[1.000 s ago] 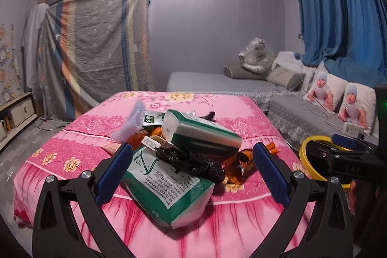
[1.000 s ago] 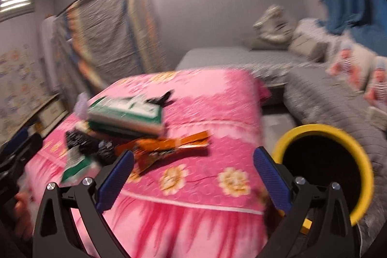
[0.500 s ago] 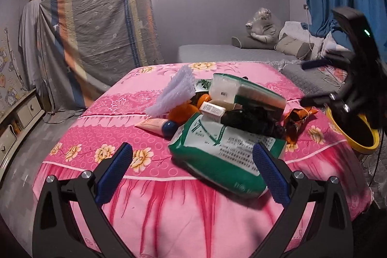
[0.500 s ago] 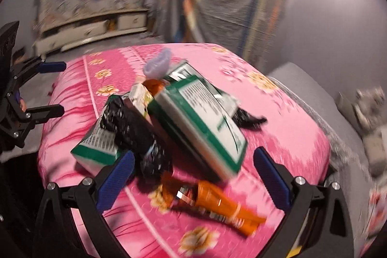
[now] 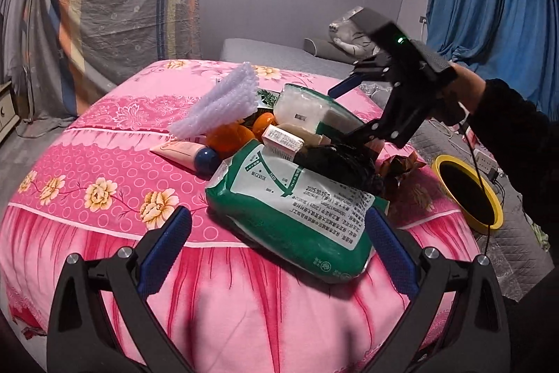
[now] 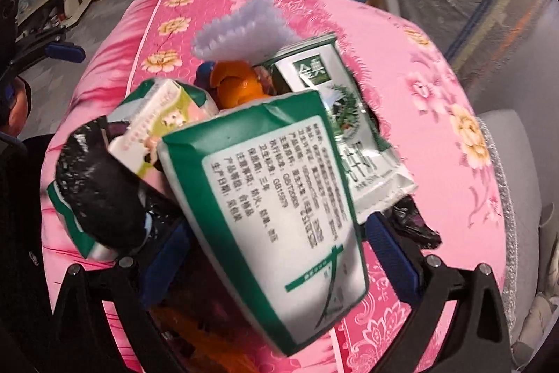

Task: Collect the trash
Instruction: 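Reach the right tool into the pile and grasp the green-white wipe pack, then lift the wipe pack with the right tool while the left tool grasps the black bag, then drop the wipe pack and black bag into the yellow bin with both tools, then grasp the pink box with the right tool from the pile, then grasp the orange snack wrapper with the left tool while the right tool holds the pink box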

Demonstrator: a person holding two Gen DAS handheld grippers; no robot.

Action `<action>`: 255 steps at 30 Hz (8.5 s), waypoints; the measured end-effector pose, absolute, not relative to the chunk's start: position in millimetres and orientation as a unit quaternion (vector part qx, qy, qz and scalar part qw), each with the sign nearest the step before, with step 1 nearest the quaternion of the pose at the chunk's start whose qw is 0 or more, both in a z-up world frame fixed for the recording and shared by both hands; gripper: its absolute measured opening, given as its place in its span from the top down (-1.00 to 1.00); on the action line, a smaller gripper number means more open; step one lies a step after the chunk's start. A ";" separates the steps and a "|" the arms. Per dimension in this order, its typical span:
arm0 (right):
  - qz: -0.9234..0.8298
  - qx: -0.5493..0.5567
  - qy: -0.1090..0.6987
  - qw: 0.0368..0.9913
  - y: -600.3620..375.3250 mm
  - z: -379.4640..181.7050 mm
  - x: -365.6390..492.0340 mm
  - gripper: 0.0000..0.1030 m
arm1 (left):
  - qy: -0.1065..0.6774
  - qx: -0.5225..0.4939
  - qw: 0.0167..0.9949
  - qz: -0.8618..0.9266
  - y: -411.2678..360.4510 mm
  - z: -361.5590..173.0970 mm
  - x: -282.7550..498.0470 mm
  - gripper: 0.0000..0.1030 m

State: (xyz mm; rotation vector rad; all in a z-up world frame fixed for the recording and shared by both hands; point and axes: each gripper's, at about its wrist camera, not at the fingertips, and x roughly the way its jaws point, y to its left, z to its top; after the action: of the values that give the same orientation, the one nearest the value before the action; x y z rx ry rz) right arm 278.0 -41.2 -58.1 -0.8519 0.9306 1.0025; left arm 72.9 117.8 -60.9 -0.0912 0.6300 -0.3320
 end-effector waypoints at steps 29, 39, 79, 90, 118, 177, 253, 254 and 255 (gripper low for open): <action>0.378 -0.021 0.357 0.854 -154.8 15.8 241.6 -0.33 | 0.333 0.060 0.910 -0.241 43.1 -36.8 118.7 -0.81; 0.350 0.027 0.318 0.881 -199.9 25.8 193.2 -0.33 | 0.383 0.085 0.891 -0.229 20.5 -54.9 146.2 -0.03; 0.194 0.195 0.255 0.927 -340.7 18.9 79.4 -0.34 | 0.353 0.096 0.898 -0.243 -31.9 -3.7 149.9 -0.57; 0.195 0.210 0.266 0.920 -348.7 12.3 81.3 -0.35 | 0.475 0.153 0.836 -0.230 -94.5 -68.4 240.9 -0.03; 0.161 0.246 0.234 0.927 -385.4 7.0 49.9 -0.35 | 0.459 0.152 0.844 -0.230 -92.0 -55.7 238.3 -0.44; -0.171 0.345 0.289 0.876 -519.1 -97.2 49.4 -0.60 | 0.394 0.060 0.814 -0.422 -340.2 -90.3 184.1 -0.32; 0.393 0.007 0.304 0.868 -167.2 6.1 191.6 0.69 | 0.340 0.033 0.915 -0.216 24.2 -31.2 99.5 -0.83; 0.380 0.019 0.294 0.877 -180.8 11.3 182.6 0.69 | 0.340 0.048 0.911 -0.229 10.0 -30.8 102.9 -0.83; 0.368 0.030 0.286 0.884 -192.1 14.4 173.6 0.69 | 0.343 0.060 0.906 -0.243 -3.7 -30.6 106.3 -0.83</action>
State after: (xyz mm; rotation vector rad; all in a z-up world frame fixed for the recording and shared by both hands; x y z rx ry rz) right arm 173.6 -192.1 14.4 0.0623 0.5952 0.7658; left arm 106.3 -3.7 -30.6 0.1230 0.7079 -0.5017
